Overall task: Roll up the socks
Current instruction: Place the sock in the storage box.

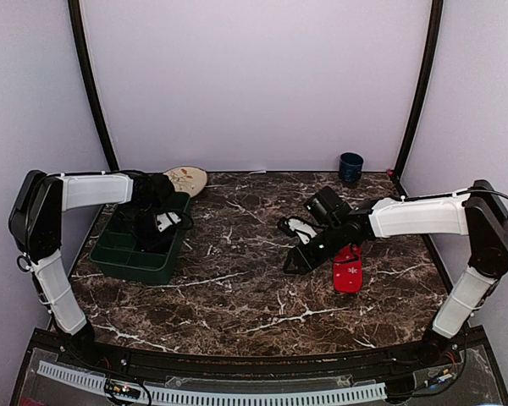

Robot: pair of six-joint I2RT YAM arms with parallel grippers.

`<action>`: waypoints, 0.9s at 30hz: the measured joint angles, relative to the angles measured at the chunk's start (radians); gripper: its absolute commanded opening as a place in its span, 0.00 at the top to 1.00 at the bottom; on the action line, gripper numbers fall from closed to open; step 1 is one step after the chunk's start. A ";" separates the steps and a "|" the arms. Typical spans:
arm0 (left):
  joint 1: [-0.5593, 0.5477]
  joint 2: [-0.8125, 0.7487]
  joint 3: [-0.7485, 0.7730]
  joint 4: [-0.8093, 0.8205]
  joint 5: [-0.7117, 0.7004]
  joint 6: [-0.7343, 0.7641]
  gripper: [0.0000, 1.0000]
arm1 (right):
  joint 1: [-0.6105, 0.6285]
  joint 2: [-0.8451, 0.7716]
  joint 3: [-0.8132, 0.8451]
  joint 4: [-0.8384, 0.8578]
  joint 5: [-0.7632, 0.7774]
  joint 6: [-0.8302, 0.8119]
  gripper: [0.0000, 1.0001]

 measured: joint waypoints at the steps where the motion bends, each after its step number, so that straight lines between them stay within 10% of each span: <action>1: 0.003 0.002 0.002 0.001 0.003 0.004 0.92 | 0.000 0.000 0.000 -0.001 0.000 -0.001 0.57; 15: 0.018 0.015 0.018 0.008 0.031 -0.020 0.56 | 0.000 0.000 0.000 -0.018 0.018 -0.002 0.57; 27: 0.018 -0.006 0.045 -0.011 0.047 -0.091 0.59 | 0.000 0.000 0.005 -0.017 0.018 -0.002 0.57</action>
